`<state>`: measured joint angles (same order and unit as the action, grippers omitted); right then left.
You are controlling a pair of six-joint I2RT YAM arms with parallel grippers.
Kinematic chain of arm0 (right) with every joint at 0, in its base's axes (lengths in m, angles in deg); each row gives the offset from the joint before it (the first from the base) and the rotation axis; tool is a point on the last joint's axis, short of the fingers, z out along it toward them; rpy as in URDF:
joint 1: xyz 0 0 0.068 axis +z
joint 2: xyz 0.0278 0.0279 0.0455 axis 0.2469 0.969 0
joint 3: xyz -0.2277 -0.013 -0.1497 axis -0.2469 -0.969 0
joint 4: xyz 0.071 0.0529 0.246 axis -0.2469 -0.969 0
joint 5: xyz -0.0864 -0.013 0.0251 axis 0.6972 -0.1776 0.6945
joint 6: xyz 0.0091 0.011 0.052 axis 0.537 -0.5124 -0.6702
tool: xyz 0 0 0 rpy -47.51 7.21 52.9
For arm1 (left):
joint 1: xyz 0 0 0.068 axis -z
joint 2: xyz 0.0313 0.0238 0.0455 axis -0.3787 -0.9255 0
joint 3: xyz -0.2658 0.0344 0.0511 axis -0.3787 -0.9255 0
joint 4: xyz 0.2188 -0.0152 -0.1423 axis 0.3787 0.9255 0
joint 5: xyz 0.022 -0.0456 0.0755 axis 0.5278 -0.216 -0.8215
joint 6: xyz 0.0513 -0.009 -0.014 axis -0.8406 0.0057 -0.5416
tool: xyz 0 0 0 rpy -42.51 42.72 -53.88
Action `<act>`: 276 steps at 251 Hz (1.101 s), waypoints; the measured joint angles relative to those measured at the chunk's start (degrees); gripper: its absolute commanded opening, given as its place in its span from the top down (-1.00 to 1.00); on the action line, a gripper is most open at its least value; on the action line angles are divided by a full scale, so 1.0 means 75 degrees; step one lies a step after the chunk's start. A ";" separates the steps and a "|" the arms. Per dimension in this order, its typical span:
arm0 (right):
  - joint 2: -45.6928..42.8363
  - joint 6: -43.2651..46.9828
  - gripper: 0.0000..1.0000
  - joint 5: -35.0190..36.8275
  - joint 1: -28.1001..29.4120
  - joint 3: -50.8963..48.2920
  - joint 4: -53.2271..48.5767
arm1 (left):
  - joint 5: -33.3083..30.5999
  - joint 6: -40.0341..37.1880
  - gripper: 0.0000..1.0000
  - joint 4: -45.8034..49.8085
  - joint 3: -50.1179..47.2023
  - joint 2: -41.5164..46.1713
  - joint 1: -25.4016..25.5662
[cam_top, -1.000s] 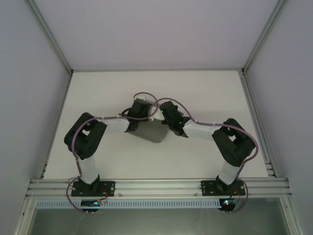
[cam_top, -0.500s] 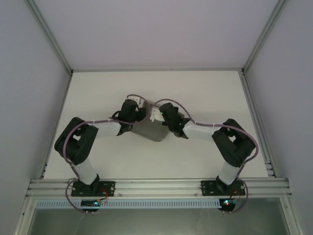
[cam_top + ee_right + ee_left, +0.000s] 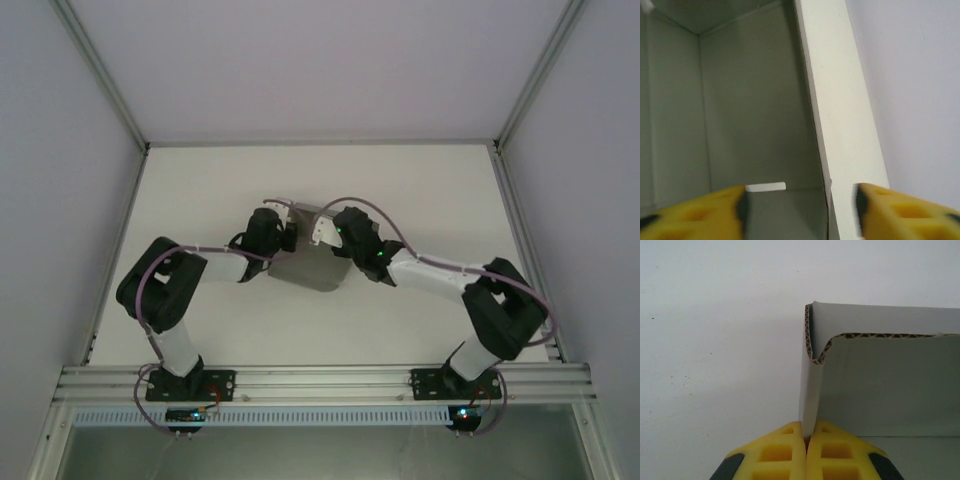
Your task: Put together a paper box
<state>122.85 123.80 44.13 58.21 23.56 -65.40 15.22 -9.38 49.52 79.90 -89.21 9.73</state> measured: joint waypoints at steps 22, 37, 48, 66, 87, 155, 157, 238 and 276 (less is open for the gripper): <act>-0.0560 -0.0790 -0.69 -0.0799 -0.0204 0.0131 -0.0589 | -0.0029 -0.0070 0.91 -0.0300 -0.0169 0.0000 0.0026; -0.0880 -0.1422 -0.73 -0.1408 -0.0530 0.0289 -0.0793 | -0.0117 -0.0143 0.91 -0.0466 -0.0268 0.0000 0.0085; -0.1032 -0.1955 -0.75 -0.1810 -0.0857 0.0431 -0.0842 | -0.0181 -0.0204 0.90 -0.0545 -0.0309 0.0000 0.0137; -0.1081 -0.2824 -0.76 -0.2495 -0.1475 0.0761 -0.0842 | -0.0268 -0.0268 0.90 -0.0603 -0.0341 0.0000 0.0216; -0.0755 -0.3541 -0.75 -0.2967 -0.2022 0.1370 -0.0915 | -0.0341 -0.0312 0.89 -0.0644 -0.0356 0.0000 0.0274; 0.1746 -0.4100 -0.70 -0.3270 -0.1862 0.3506 -0.1256 | -0.0595 -0.0338 0.84 -0.0906 -0.0408 -0.0093 0.0411; 0.1795 -0.4095 -0.70 -0.3273 -0.1848 0.3520 -0.1271 | -0.0600 -0.0341 0.83 -0.0906 -0.0408 -0.0093 0.0411; 0.2527 -0.3558 -0.68 -0.3229 -0.1169 0.3456 -0.1620 | -0.0775 -0.0306 0.62 -0.0924 -0.0466 -0.0149 0.0437; 0.2439 -0.3383 -0.68 -0.3112 -0.1081 0.3112 -0.1113 | -0.0831 -0.0309 0.63 -0.0906 -0.0463 -0.0152 0.0437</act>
<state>141.14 98.43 20.79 50.11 46.91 -73.75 8.99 -11.70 42.72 76.43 -90.34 13.01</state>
